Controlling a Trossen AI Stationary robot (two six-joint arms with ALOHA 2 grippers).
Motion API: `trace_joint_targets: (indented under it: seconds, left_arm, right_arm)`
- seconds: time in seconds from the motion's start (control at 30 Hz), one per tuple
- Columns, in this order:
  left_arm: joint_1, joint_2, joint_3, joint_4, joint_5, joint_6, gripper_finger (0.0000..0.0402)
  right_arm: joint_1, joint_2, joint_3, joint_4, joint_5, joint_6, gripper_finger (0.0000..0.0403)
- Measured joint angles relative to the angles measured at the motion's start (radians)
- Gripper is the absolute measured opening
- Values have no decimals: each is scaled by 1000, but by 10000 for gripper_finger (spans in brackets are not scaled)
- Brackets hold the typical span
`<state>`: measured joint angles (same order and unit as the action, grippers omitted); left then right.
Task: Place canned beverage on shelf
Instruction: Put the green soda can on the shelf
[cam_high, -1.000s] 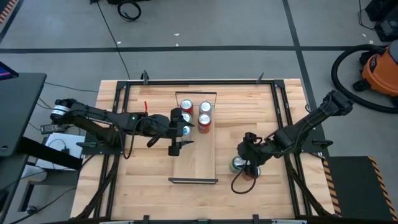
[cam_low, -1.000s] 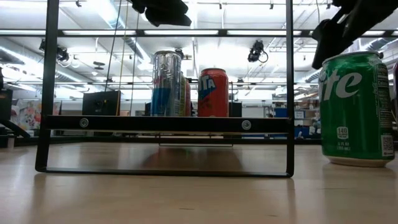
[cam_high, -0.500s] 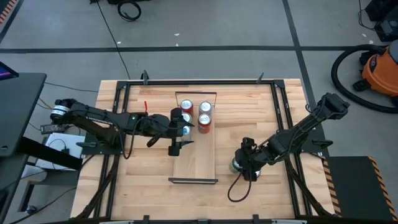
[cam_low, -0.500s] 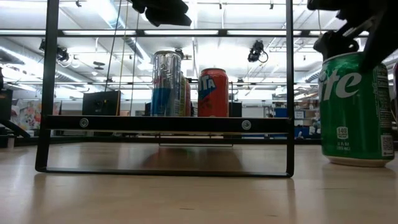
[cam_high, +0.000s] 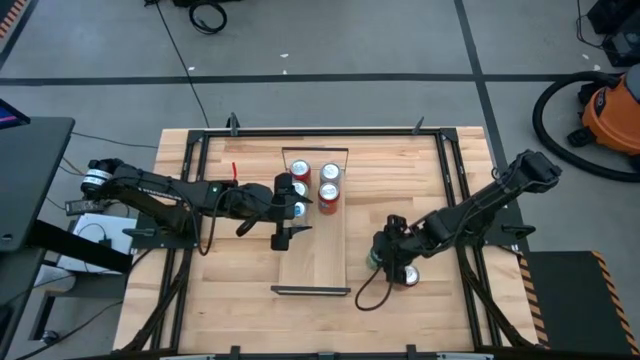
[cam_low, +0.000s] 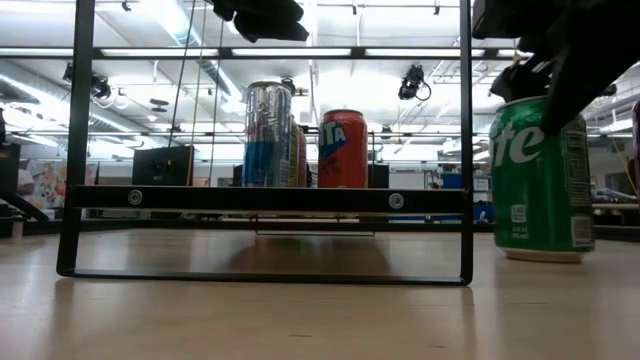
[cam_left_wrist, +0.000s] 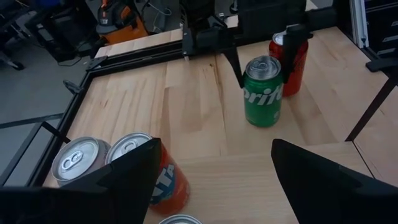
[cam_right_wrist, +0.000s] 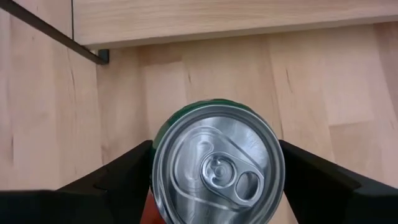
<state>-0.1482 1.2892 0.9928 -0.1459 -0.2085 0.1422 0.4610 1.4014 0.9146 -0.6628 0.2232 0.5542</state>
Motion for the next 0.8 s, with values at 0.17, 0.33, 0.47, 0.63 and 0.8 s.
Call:
trace_joint_targets:
  seconds: [0.17, 0.33, 0.47, 0.63, 0.8]
  left_arm:
    - [0, 0, 0, -1, 15, -11, 315]
    - [0, 0, 0, -1, 19, -17, 315]
    - [0, 0, 0, -1, 19, -23, 315]
    - [-2, 0, 0, 0, 19, -39, 315]
    - [-13, 0, 0, 2, 19, -76, 315]
  right_arm:
    - [-26, -26, -1, -6, -15, -52, 316]
    - [-70, -55, 17, -6, -22, -108, 317]
    - [-92, -47, 93, -31, -23, -177, 317]
    - [-133, -45, 181, -49, -17, -282, 317]
    - [-189, -28, 221, -6, -36, -375, 318]
